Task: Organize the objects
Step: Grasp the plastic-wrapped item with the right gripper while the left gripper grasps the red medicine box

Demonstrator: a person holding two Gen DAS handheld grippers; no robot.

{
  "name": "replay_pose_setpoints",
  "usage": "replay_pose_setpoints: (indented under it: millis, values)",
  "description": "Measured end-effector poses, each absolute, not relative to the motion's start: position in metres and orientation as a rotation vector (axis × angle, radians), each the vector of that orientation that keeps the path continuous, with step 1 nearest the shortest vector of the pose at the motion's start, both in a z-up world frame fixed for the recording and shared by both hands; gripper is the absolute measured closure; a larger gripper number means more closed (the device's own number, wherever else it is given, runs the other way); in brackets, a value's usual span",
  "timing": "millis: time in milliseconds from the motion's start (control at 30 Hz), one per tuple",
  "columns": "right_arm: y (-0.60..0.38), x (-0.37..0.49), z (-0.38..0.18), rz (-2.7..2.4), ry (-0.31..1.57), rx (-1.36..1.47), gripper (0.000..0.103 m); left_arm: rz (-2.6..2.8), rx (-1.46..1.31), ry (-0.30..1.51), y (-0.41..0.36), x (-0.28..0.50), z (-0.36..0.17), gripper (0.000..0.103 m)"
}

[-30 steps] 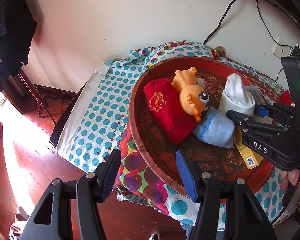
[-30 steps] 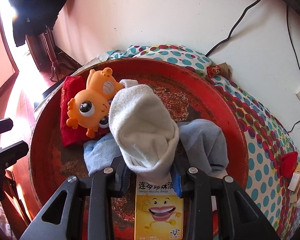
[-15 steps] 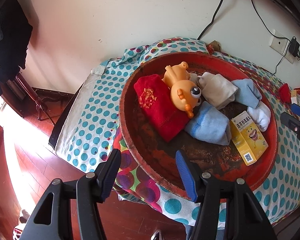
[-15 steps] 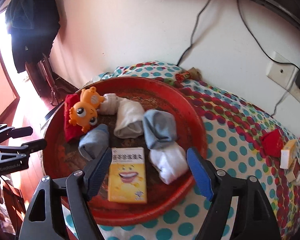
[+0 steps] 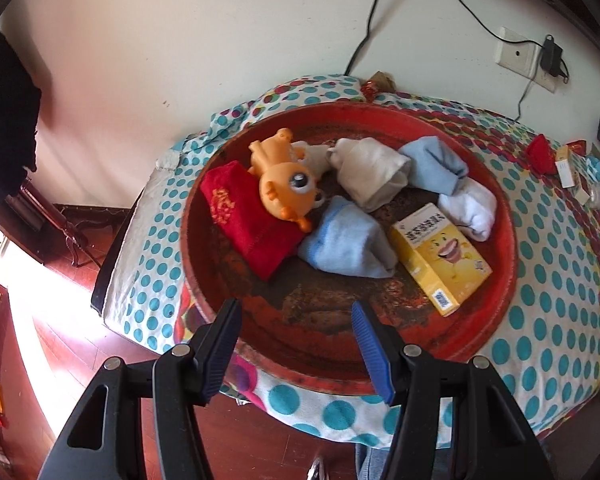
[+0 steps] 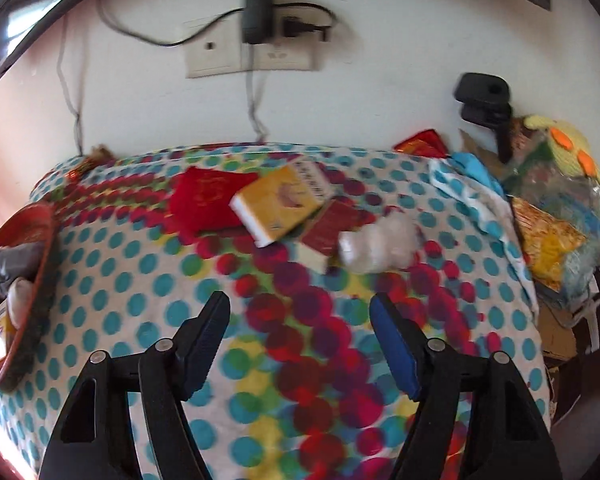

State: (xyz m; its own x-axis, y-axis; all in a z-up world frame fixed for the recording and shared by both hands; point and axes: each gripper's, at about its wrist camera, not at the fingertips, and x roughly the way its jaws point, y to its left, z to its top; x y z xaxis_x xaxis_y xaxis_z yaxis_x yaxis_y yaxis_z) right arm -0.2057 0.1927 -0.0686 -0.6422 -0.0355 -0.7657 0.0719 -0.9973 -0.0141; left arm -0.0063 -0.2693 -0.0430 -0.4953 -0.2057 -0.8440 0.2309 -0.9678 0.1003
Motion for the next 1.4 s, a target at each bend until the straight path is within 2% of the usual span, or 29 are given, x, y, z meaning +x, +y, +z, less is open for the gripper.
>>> replay_pose_setpoints:
  millis: [100,267,400,567,600,667,700,967,1133,1300,1333,1400]
  values:
    - [0.223,-0.224,-0.073,-2.84,-0.013,1.324,0.036,-2.584,1.427,-0.039,-0.234,-0.016,-0.034,0.044]
    - [0.252,-0.259,-0.087,-2.852,-0.263,1.36,0.036,-2.726,1.505,-0.086,-0.162,-0.046,-0.027,0.044]
    - [0.252,-0.282,-0.102,-2.807,-0.307,1.403,0.036,-2.782,1.574,-0.185,-0.099,-0.075,-0.03,0.044]
    - [0.246,-0.289,-0.114,-2.685,-0.363,1.381,0.035,-2.854,1.672,-0.178,-0.034,-0.114,-0.041,0.044]
    - [0.243,-0.288,-0.117,-2.653,-0.357,1.39,0.037,-2.868,1.682,-0.179,-0.022,-0.124,-0.044,0.044]
    - [0.236,-0.286,-0.12,-2.639,-0.28,1.366,0.051,-2.891,1.688,-0.191,0.0,-0.139,-0.048,0.044]
    - [0.234,-0.284,-0.118,-2.616,-0.244,1.33,0.074,-2.901,1.686,-0.197,0.011,-0.147,-0.049,0.044]
    - [0.273,-0.25,-0.102,-2.723,-0.151,1.231,0.073,-3.084,1.715,-0.214,0.085,-0.208,-0.057,0.044]
    - [0.289,-0.245,-0.116,-2.745,-0.1,1.255,0.071,-3.137,1.841,-0.219,0.128,-0.254,-0.067,0.044]
    - [0.287,-0.248,-0.12,-2.736,-0.074,1.27,0.069,-3.072,1.913,-0.297,0.15,-0.294,-0.083,0.044]
    - [0.284,-0.25,-0.121,-2.722,-0.054,1.288,0.069,-3.084,1.851,-0.316,0.15,-0.298,-0.083,0.043]
    - [0.281,-0.251,-0.123,-2.716,-0.03,1.3,0.069,-3.082,1.876,-0.291,0.151,-0.308,-0.088,0.041]
